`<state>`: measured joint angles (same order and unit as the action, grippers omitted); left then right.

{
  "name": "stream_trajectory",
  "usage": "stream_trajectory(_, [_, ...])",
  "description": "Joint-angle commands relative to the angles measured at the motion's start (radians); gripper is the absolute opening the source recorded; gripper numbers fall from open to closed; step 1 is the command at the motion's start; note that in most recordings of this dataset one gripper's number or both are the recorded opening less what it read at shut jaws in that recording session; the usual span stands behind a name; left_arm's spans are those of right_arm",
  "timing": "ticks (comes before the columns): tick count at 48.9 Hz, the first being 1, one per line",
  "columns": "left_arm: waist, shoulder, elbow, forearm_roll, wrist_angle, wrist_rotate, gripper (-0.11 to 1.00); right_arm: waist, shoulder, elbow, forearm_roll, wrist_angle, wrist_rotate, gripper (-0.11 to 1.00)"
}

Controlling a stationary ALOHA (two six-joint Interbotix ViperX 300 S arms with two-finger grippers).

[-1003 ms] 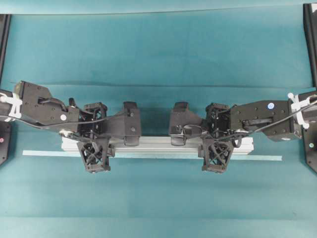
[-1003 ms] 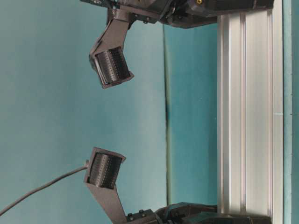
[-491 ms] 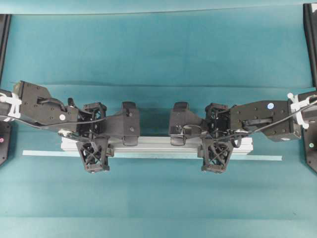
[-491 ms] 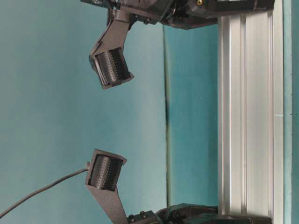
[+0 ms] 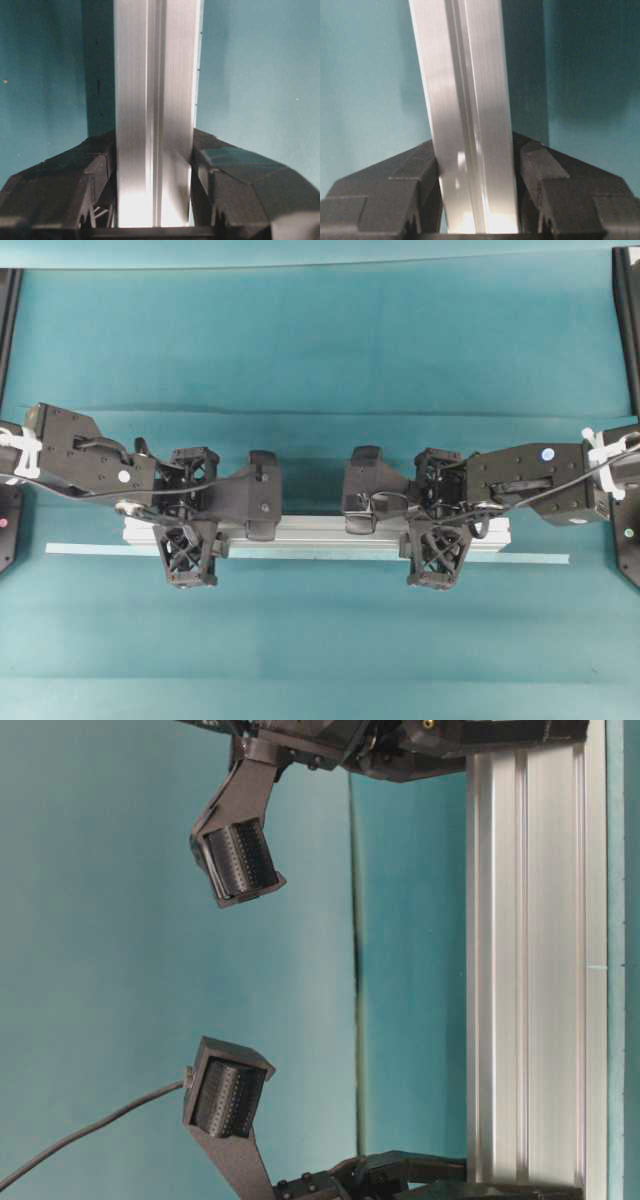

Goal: Lift the metal rail with both hands.

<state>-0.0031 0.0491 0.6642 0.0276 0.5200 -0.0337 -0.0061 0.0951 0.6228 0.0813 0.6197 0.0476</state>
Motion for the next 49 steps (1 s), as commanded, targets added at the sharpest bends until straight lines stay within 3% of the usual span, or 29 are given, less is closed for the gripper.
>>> stream_trajectory(1, [0.006, -0.006, -0.005, 0.002, -0.009, 0.003, 0.35, 0.006, 0.005, 0.0, 0.003, -0.002, 0.011, 0.39])
stream_trajectory(15, [0.005, -0.006, 0.005, 0.002, -0.032, -0.006, 0.37, 0.006, 0.005, 0.002, 0.014, -0.002, 0.008, 0.39])
stream_trajectory(17, [0.005, -0.008, 0.006, 0.002, -0.032, -0.009, 0.46, 0.006, 0.003, 0.0, 0.015, -0.002, 0.008, 0.46])
stream_trajectory(23, [0.005, -0.009, 0.012, 0.002, -0.031, -0.009, 0.83, 0.006, 0.003, 0.002, 0.014, 0.0, 0.005, 0.79])
stream_trajectory(27, [0.006, -0.011, 0.014, 0.002, -0.032, -0.008, 0.97, 0.006, 0.0, 0.002, 0.009, 0.003, -0.002, 0.94])
stream_trajectory(39, [0.006, -0.029, 0.014, 0.002, -0.029, 0.008, 0.96, 0.0, -0.041, 0.002, 0.005, -0.003, 0.005, 0.95])
stream_trajectory(49, [0.023, -0.161, 0.029, 0.002, -0.023, 0.017, 0.96, -0.014, -0.155, 0.0, 0.005, -0.003, 0.011, 0.95])
